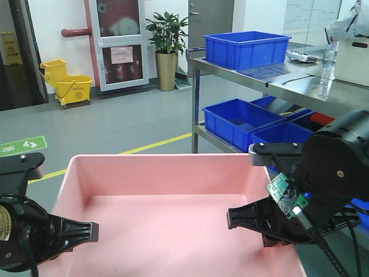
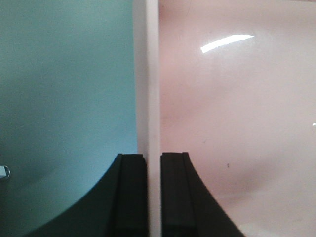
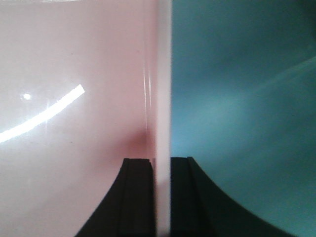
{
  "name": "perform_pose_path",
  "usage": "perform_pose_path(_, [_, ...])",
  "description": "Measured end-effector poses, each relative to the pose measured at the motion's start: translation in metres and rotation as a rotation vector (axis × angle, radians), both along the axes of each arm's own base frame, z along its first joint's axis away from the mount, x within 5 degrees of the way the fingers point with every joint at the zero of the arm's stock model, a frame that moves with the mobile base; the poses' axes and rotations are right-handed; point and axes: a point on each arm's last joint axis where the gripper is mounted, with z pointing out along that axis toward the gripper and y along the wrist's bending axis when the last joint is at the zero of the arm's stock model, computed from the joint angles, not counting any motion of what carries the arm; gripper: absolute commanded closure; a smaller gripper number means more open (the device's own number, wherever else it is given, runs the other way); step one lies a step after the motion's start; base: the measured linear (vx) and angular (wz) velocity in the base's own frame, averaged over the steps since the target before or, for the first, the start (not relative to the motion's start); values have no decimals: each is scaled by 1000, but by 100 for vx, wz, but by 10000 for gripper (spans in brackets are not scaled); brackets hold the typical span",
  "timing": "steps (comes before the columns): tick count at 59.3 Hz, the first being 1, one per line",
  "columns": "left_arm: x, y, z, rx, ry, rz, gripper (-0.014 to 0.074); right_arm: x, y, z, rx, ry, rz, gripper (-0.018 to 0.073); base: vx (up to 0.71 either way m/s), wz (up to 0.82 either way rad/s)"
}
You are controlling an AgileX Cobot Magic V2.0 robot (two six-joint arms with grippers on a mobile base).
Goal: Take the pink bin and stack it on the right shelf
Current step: 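Hold the pink bin with both grippers while driving to the shelf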
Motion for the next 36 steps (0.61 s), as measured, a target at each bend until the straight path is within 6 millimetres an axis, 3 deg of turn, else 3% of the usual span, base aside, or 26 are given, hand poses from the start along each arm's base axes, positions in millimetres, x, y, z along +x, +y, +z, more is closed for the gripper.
perform_pose_path(36, [0, 0, 0, 1, 0, 0, 485, 0, 0, 0, 2, -3, 1, 568, 34, 19])
